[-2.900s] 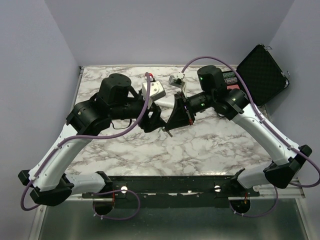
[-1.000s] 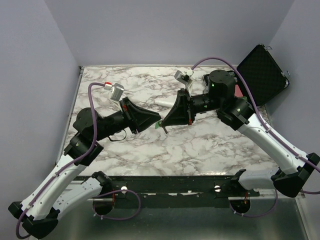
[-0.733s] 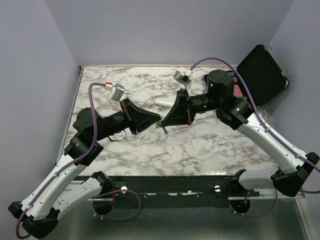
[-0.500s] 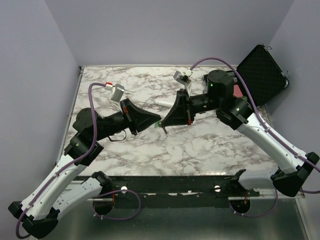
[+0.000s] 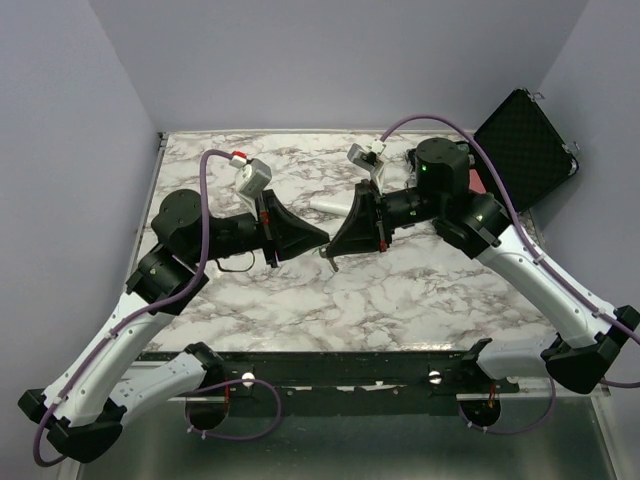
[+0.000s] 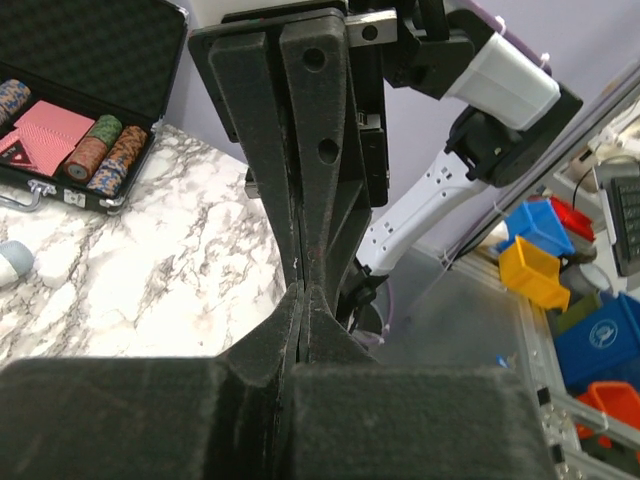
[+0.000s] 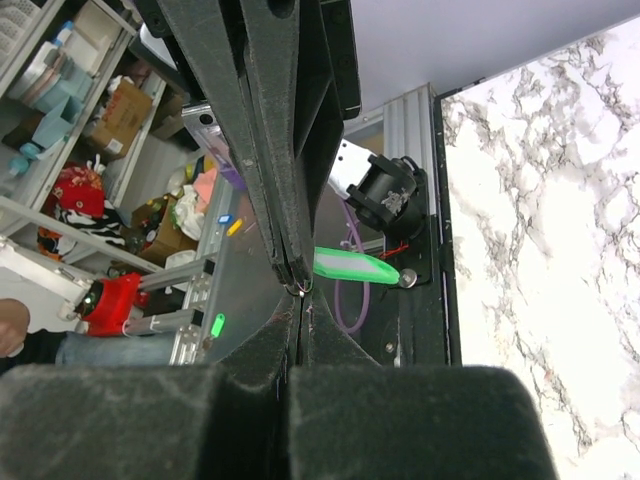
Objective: Remove the keys from the keyring
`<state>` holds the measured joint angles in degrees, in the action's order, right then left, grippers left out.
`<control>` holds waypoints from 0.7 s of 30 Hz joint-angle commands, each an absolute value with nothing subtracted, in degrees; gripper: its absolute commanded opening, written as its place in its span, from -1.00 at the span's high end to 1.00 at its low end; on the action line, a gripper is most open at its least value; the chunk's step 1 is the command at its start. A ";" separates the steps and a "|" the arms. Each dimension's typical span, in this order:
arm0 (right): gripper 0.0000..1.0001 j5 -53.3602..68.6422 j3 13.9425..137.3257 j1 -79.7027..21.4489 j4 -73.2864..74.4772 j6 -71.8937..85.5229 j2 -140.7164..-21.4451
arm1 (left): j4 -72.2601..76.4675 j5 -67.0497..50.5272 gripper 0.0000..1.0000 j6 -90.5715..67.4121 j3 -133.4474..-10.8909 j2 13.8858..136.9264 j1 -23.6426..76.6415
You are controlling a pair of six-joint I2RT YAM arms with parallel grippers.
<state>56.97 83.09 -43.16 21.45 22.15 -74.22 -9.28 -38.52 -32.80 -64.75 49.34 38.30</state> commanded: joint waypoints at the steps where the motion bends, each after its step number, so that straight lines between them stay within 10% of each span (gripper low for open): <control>1: 0.99 56.07 85.34 -43.59 22.94 20.48 -75.32 | -17.48 -46.05 1.00 -25.94 -69.34 51.85 38.76; 21: 0.99 56.43 86.13 -44.03 24.26 19.51 -76.91 | -25.40 -48.78 1.00 -21.09 -74.97 57.66 39.29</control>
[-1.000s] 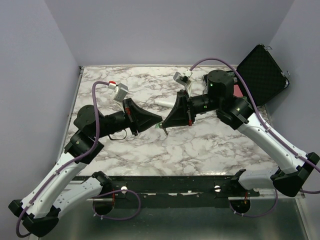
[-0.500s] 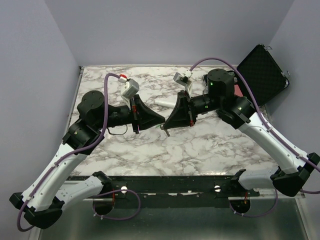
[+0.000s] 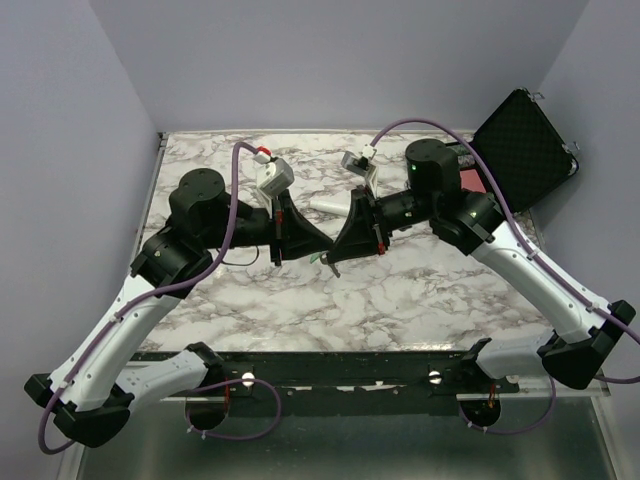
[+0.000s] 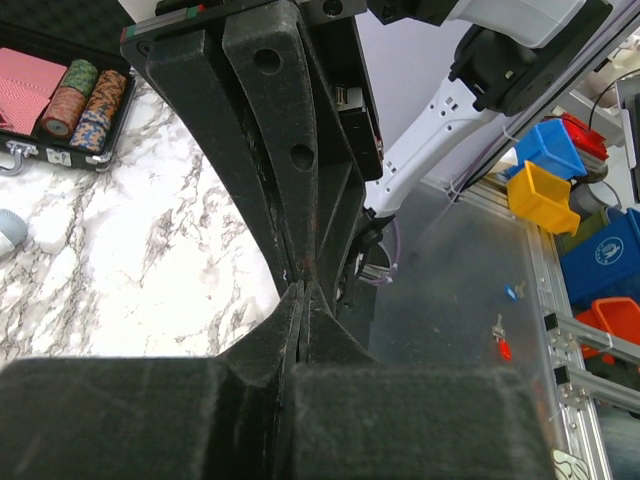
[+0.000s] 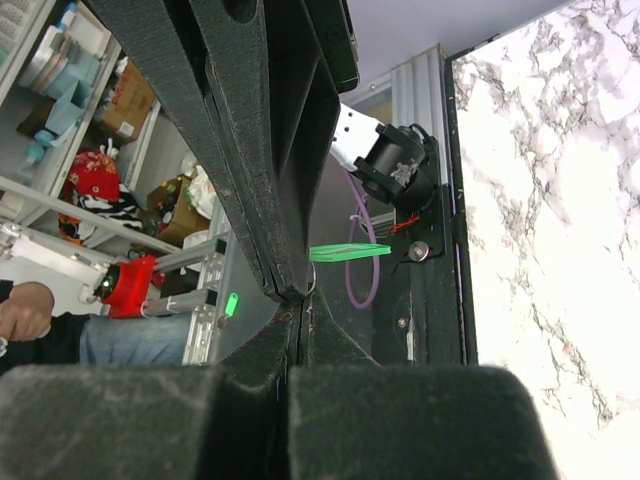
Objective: Remove the keys from the keyring
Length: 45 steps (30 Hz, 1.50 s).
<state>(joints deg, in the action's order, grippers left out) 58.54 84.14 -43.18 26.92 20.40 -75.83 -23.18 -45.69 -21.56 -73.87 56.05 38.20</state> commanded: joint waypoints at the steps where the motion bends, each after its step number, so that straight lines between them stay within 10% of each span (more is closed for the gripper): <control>1: 0.99 56.43 85.96 -44.03 24.26 19.51 -76.99 | -25.75 -47.74 1.00 -21.09 -75.23 57.66 39.20; 5: 0.99 55.81 85.08 -43.95 24.43 19.16 -76.38 | -29.00 -41.24 0.73 -21.62 -77.69 57.75 39.20; 9: 0.99 55.11 83.32 -44.03 23.65 19.33 -74.97 | -30.23 -34.56 -0.27 -23.02 -80.33 56.17 39.20; 14: 0.99 55.02 82.09 -44.12 22.85 20.04 -73.48 | -27.52 -28.49 -0.78 -25.31 -80.25 51.51 39.20; 45: 0.98 57.92 72.86 -45.26 6.33 30.24 -71.19 | 1.76 -22.32 -0.82 -47.73 -49.83 34.19 39.20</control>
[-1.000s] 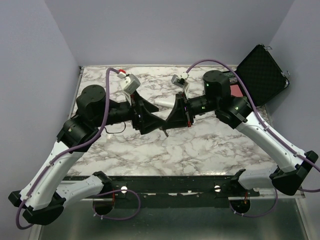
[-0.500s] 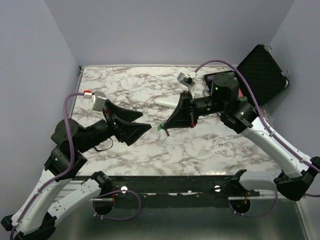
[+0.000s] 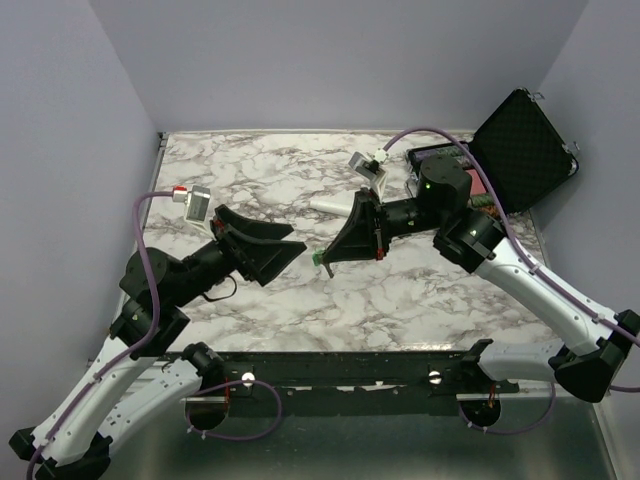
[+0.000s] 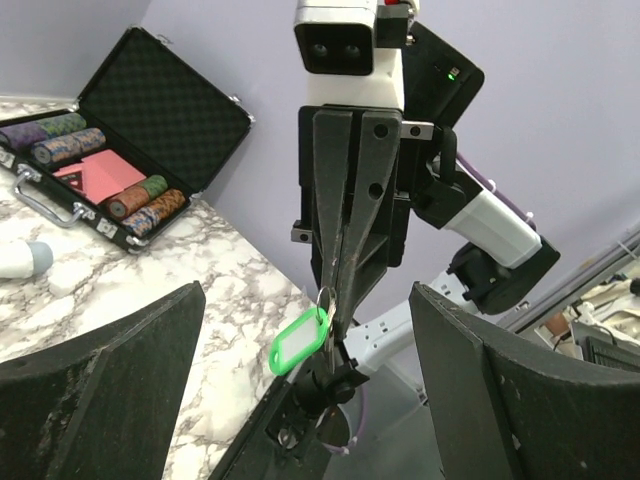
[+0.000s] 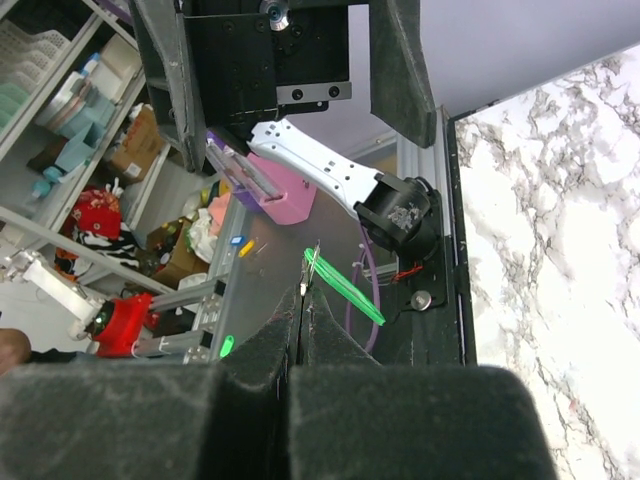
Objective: Remove the keys from the keyring
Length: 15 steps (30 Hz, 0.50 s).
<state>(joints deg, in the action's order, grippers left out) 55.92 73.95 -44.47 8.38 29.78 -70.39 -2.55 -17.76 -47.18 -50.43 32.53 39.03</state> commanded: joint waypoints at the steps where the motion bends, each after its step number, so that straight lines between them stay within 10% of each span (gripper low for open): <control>1: 0.99 57.92 72.86 -45.35 6.50 29.97 -71.37 | 1.67 -22.85 -0.81 -47.55 -49.75 34.54 39.20; 15: 0.99 56.86 75.06 -45.79 9.93 26.99 -73.04 | 1.67 -24.79 -0.35 -47.37 -46.32 35.07 39.29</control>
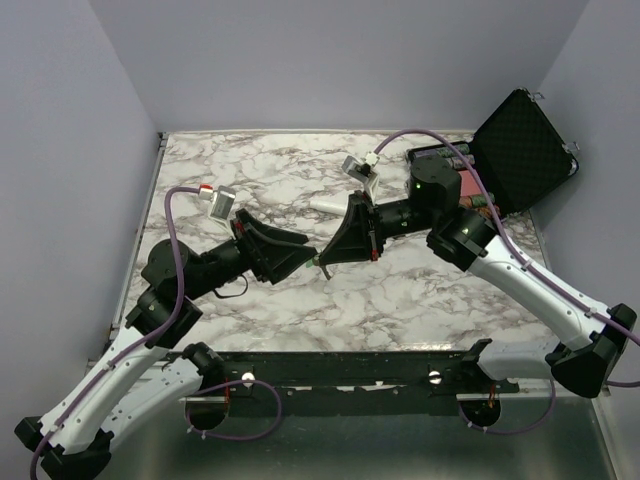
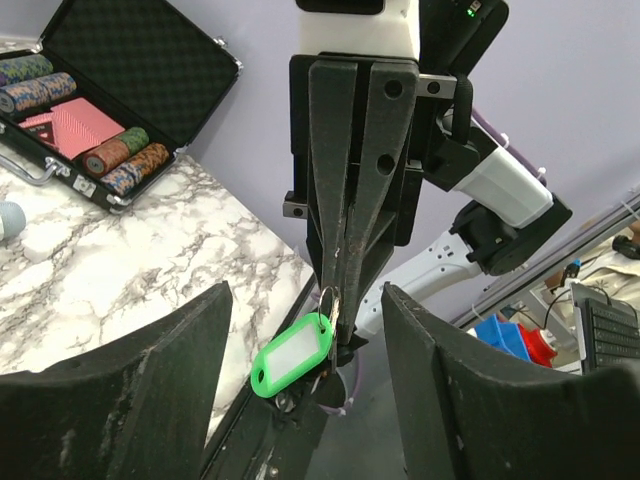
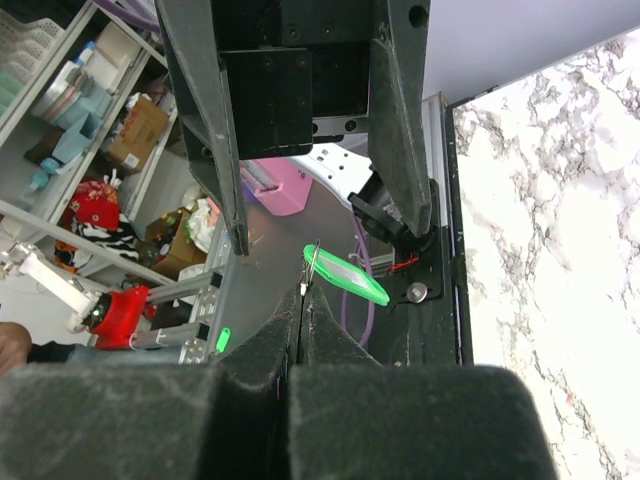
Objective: Remove the keys from the keyring
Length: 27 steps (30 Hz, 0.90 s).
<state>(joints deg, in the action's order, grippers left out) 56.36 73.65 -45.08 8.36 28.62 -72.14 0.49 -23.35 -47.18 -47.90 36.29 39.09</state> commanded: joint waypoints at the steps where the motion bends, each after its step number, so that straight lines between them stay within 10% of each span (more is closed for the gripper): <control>1: 0.99 56.60 75.23 -45.97 10.19 26.81 -73.12 | 1.93 -24.70 -0.32 -47.63 -45.71 34.63 39.29; 20: 0.99 54.49 76.99 -47.11 12.22 25.40 -73.83 | 1.67 -26.10 0.27 -47.99 -45.18 34.45 39.81; 27: 0.99 54.58 77.52 -47.46 12.65 25.31 -74.18 | 1.32 -26.02 1.00 -47.81 -45.53 34.28 40.08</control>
